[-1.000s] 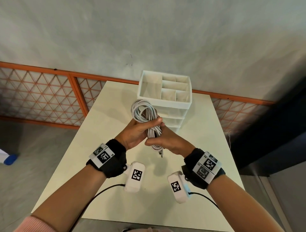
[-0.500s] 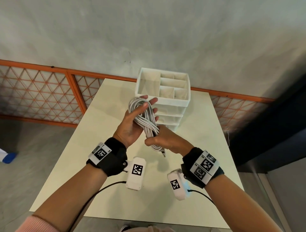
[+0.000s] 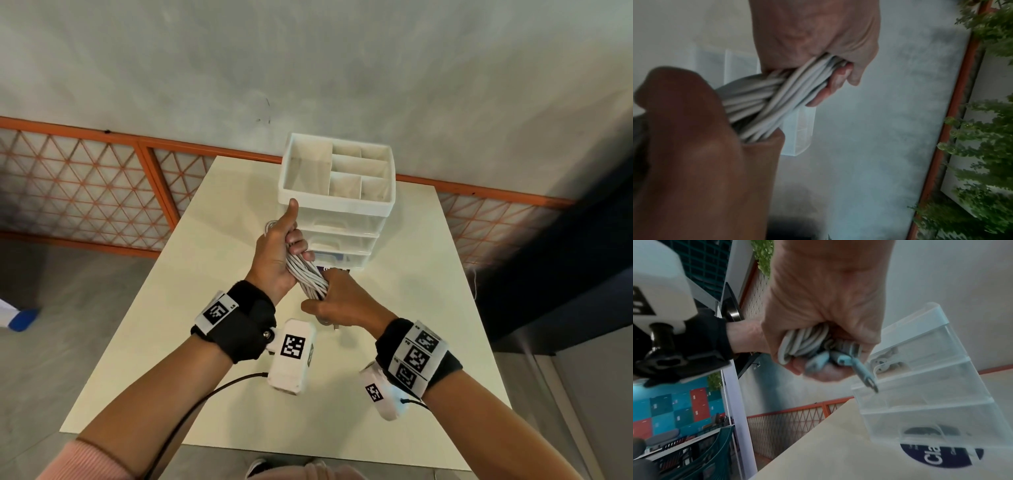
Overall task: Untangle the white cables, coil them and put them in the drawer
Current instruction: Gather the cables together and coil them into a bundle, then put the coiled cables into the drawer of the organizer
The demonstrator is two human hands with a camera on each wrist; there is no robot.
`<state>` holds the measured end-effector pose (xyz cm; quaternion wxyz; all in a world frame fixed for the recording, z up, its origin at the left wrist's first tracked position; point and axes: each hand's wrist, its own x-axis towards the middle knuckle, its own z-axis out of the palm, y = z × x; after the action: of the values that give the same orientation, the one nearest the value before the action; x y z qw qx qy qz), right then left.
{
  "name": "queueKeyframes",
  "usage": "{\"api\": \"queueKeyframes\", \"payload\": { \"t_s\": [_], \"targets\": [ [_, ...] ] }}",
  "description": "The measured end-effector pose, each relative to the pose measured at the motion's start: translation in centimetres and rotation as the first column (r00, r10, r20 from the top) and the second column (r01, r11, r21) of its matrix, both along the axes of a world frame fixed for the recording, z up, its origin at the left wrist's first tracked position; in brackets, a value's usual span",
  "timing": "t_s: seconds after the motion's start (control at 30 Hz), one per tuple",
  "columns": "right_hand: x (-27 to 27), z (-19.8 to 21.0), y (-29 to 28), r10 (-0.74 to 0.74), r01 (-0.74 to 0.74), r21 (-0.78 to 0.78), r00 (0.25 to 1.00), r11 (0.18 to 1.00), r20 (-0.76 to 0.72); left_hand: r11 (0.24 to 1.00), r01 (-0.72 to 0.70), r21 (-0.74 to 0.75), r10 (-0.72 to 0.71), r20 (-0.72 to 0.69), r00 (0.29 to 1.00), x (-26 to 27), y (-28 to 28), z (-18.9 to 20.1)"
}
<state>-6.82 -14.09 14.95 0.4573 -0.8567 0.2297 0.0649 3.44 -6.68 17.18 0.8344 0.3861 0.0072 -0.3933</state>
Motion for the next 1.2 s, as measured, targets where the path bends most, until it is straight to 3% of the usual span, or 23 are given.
{"api": "queueKeyframes", "payload": {
  "t_s": [0.17,0.27,0.43,0.57,0.7,0.9,1.0,1.2],
  "targets": [
    [0.2,-0.3,-1.2,-0.004,0.004,-0.01,1.0,1.0,0.005,1.0,-0.009,0.028,0.009,0.013,1.0,-0.2,-0.5,-0.6],
    [0.1,-0.9,-1.5,-0.056,0.057,-0.001,0.993,0.998,0.106,0.999,-0.024,0.028,0.022,0.059,0.998,-0.1,-0.9,-0.7],
    [-0.2,-2.0,-1.3,-0.052,0.09,-0.136,0.965,0.987,0.258,0.997,0.002,0.082,-0.012,0.115,0.993,-0.1,-1.7,-1.5],
    [-0.8,-2.8,-1.4,-0.035,0.037,-0.009,0.982,0.999,0.184,0.99,0.091,0.112,-0.095,0.029,0.995,0.4,-2.9,-2.4],
    [-1.0,-3.9,-2.1,-0.004,0.01,-0.041,0.988,0.999,0.153,0.968,0.218,0.126,-0.209,-0.081,0.974,0.6,-4.1,-3.8],
    [-1.6,-4.8,-4.5,0.018,-0.022,0.032,0.992,0.999,0.124,0.95,0.309,0.052,-0.297,-0.168,0.94,0.8,-4.9,-5.5],
    [-1.7,-5.2,-5.9,-0.01,-0.001,0.083,0.991,0.997,0.135,0.94,0.336,0.052,-0.328,-0.126,0.936,0.8,-5.5,-6.7],
    [-1.9,-8.2,-8.4,-0.049,0.052,0.108,0.998,0.993,-0.027,0.902,0.38,0.204,-0.372,-0.076,0.925,0.9,-7.4,-10.1]
  ]
}}
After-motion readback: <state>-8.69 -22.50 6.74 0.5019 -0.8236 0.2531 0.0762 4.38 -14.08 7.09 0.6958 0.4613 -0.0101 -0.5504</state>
